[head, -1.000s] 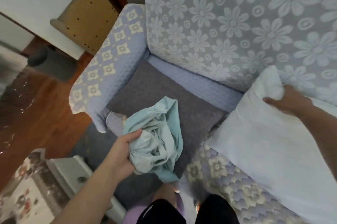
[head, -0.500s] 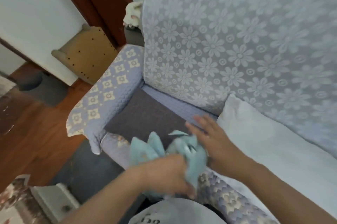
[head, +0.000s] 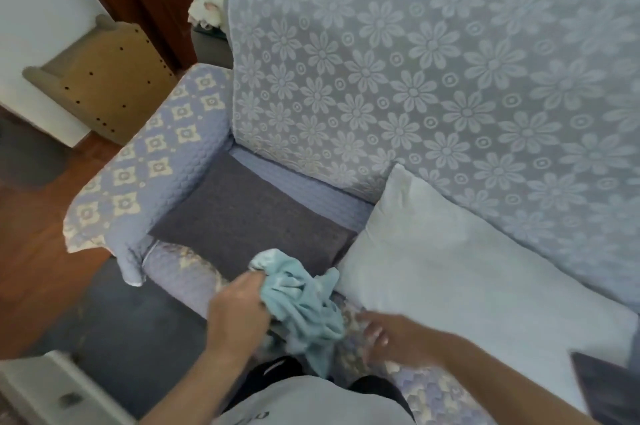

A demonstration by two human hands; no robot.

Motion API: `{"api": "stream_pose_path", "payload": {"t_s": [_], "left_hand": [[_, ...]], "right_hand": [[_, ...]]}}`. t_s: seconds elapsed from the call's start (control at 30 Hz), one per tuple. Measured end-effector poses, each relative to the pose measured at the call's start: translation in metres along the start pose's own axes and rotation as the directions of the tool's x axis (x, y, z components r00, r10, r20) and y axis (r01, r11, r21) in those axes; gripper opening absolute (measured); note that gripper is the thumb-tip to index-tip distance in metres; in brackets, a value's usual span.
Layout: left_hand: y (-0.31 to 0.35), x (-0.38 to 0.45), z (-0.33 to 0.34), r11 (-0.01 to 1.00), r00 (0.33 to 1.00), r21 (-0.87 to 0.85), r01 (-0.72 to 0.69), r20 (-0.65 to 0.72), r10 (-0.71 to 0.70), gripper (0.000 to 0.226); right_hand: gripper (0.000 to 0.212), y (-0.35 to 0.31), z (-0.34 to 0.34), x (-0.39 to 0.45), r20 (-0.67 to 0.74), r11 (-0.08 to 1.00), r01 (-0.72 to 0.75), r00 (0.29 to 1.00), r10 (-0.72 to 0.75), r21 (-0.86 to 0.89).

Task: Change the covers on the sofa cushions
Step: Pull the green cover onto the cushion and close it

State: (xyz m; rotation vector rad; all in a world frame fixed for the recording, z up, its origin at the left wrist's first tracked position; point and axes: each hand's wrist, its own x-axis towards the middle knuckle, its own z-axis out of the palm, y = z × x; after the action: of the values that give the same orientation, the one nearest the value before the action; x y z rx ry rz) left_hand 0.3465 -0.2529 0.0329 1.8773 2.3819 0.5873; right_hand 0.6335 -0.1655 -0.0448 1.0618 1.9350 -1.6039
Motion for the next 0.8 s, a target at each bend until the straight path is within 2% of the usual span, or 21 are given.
{"api": "stream_pose_path", "payload": {"t_s": [0.07,0.13,0.23,0.3,0.37,0.4,0.47,0.5,0.53,0.57,0.6,0.63,0.67,0.7,0.73,0.77,0.8], "left_hand": [[-0.011,0.008,-0.03,0.997,0.977,-0.02,-0.069,-0.202,0.063,0.021],[-0.025,0.023,-0.056,0.998,0.943,0.018,-0.068,-0.325,0.07,0.02],[-0.043,0.038,-0.074,0.997,0.903,0.071,-0.03,-0.426,0.057,0.016],[-0.055,0.04,-0.077,0.984,0.892,0.156,-0.082,-0.429,0.143,0.021],[-0.071,0.032,-0.07,0.954,0.903,0.247,-0.169,-0.348,0.251,0.018],[-0.071,0.024,-0.063,0.93,0.923,0.296,-0.219,-0.245,0.296,0.013],[-0.079,-0.005,-0.035,0.865,0.955,0.406,-0.294,0.079,0.287,0.01],[-0.081,-0.022,-0.022,0.839,0.931,0.442,-0.317,0.313,0.187,0.013],[-0.08,-0.036,-0.013,0.816,0.836,0.482,-0.318,0.548,0.002,0.016],[-0.084,-0.051,-0.004,0.835,0.663,0.492,-0.246,0.714,-0.225,0.018],[-0.08,-0.058,0.0,0.858,0.449,0.508,-0.077,0.786,-0.425,0.029],[-0.079,-0.061,0.001,0.852,0.251,0.496,0.167,0.814,-0.523,0.045],[-0.076,-0.058,-0.001,0.779,0.106,0.448,0.439,0.835,-0.54,0.053],[-0.074,-0.051,-0.003,0.645,0.001,0.376,0.665,0.864,-0.503,0.05],[-0.072,-0.043,-0.006,0.486,-0.031,0.27,0.831,0.895,-0.446,0.04],[-0.071,-0.038,-0.008,0.317,-0.033,0.159,0.935,0.928,-0.371,0.033],[-0.067,-0.031,-0.012,0.165,0.012,0.043,0.985,0.949,-0.316,0.033]], "right_hand": [[0.079,0.019,-0.046,0.01,-0.247,0.994,-0.102,0.963,0.107,0.033],[0.068,0.035,-0.102,0.022,-0.458,0.968,-0.229,0.875,0.157,-0.106],[0.064,0.041,-0.175,0.049,-0.585,0.936,-0.325,0.788,0.192,-0.131],[0.067,0.045,-0.207,0.073,-0.642,0.93,-0.341,0.745,0.178,-0.139],[0.072,0.057,-0.226,0.098,-0.676,0.914,-0.372,0.716,0.173,-0.161],[0.075,0.065,-0.234,0.103,-0.707,0.903,-0.4,0.683,0.182,-0.155],[0.086,0.079,-0.242,0.125,-0.719,0.89,-0.432,0.664,0.204,-0.147],[0.094,0.082,-0.238,0.137,-0.68,0.884,-0.447,0.691,0.246,-0.134],[0.103,0.088,-0.231,0.145,-0.637,0.881,-0.46,0.714,0.291,-0.112],[0.109,0.094,-0.22,0.151,-0.594,0.877,-0.47,0.734,0.328,-0.096],[0.112,0.099,-0.205,0.153,-0.559,0.869,-0.488,0.744,0.365,-0.083],[0.112,0.101,-0.19,0.154,-0.546,0.855,-0.51,0.743,0.387,-0.088],[0.11,0.103,-0.177,0.154,-0.53,0.846,-0.525,0.744,0.406,-0.09],[0.105,0.102,-0.167,0.151,-0.518,0.847,-0.525,0.749,0.413,-0.083],[0.099,0.097,-0.159,0.146,-0.503,0.854,-0.516,0.756,0.419,-0.064],[0.093,0.093,-0.153,0.141,-0.5,0.867,-0.496,0.764,0.407,-0.052],[0.088,0.087,-0.15,0.127,-0.498,0.888,-0.46,0.773,0.394,-0.013]]}}
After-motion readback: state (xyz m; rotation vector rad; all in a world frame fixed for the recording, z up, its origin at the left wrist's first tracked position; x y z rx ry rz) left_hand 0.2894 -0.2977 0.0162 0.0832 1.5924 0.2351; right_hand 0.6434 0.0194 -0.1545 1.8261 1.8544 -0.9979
